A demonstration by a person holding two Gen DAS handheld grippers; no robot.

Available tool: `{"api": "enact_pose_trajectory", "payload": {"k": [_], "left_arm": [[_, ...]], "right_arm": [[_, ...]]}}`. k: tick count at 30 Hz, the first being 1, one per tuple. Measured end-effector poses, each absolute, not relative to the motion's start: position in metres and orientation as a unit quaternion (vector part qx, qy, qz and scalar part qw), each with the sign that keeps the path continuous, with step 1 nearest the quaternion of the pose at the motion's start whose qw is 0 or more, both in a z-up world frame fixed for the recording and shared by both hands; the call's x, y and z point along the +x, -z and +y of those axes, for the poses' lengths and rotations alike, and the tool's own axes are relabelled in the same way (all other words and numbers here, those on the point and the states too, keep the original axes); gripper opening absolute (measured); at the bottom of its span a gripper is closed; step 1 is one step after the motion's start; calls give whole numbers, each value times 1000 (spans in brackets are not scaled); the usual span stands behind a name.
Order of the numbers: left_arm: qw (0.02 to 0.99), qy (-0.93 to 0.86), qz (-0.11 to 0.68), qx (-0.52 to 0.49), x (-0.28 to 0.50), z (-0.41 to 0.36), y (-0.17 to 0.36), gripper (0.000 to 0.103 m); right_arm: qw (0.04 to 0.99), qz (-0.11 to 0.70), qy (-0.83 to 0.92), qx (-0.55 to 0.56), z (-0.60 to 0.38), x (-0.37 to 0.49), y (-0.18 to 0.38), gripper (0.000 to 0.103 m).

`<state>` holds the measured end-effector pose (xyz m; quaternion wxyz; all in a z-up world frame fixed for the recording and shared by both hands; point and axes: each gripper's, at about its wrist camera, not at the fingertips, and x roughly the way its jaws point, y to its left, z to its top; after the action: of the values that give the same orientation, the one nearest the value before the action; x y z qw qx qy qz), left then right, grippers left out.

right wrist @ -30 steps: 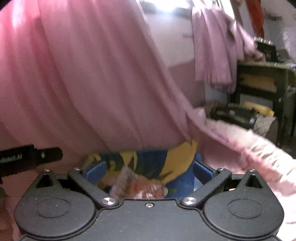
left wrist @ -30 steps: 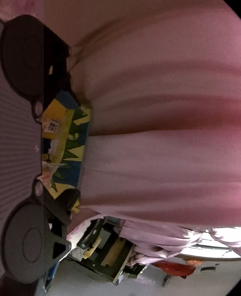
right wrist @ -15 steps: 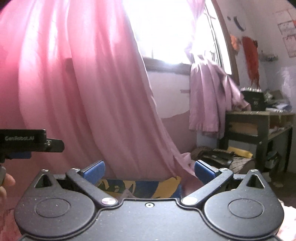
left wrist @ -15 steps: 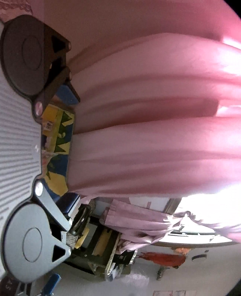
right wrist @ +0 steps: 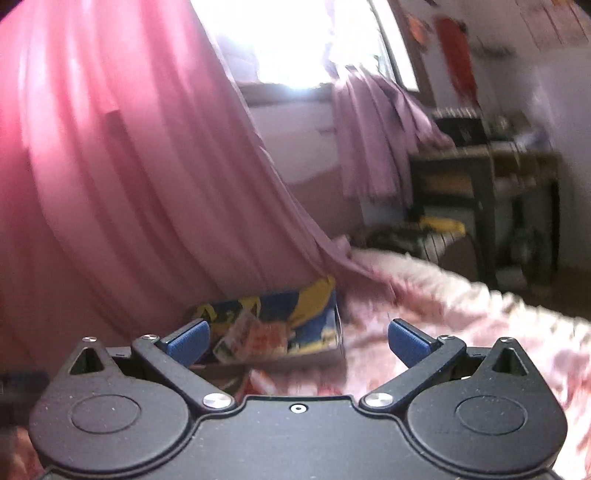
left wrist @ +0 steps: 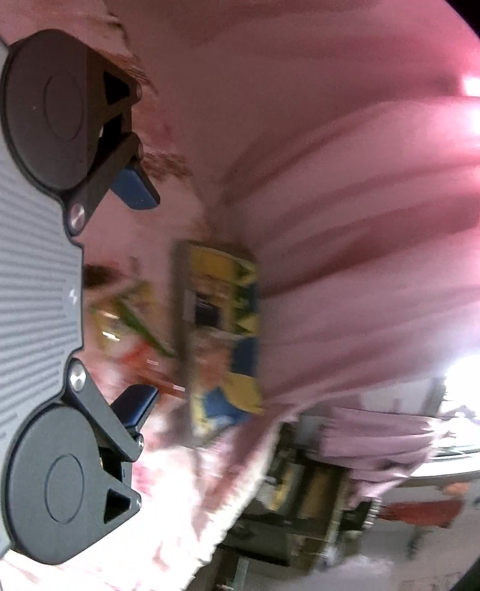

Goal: Organize snacks
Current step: 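Withdraw both grippers from the box, then approach the gold wrapper with the right gripper while the left grasps the green-yellow packet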

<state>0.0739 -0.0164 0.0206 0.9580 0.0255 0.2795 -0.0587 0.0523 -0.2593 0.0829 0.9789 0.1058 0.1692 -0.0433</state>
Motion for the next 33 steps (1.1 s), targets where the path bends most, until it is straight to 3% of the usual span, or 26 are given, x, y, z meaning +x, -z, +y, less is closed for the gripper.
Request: {"api": "enact_pose_trajectory", "payload": {"k": [9, 17, 23, 33], "left_arm": [[931, 79, 355, 46, 56, -7, -1, 103], [899, 105, 426, 4, 79, 8, 16, 103], [885, 119, 448, 37, 98, -1, 32, 103], [884, 148, 442, 43, 142, -4, 52, 103]], "right_arm": [[950, 267, 85, 141, -269, 50, -57, 103], [909, 381, 70, 152, -263, 72, -25, 103], [884, 444, 33, 146, -256, 92, -7, 103], [881, 473, 10, 11, -241, 148, 22, 102]]}}
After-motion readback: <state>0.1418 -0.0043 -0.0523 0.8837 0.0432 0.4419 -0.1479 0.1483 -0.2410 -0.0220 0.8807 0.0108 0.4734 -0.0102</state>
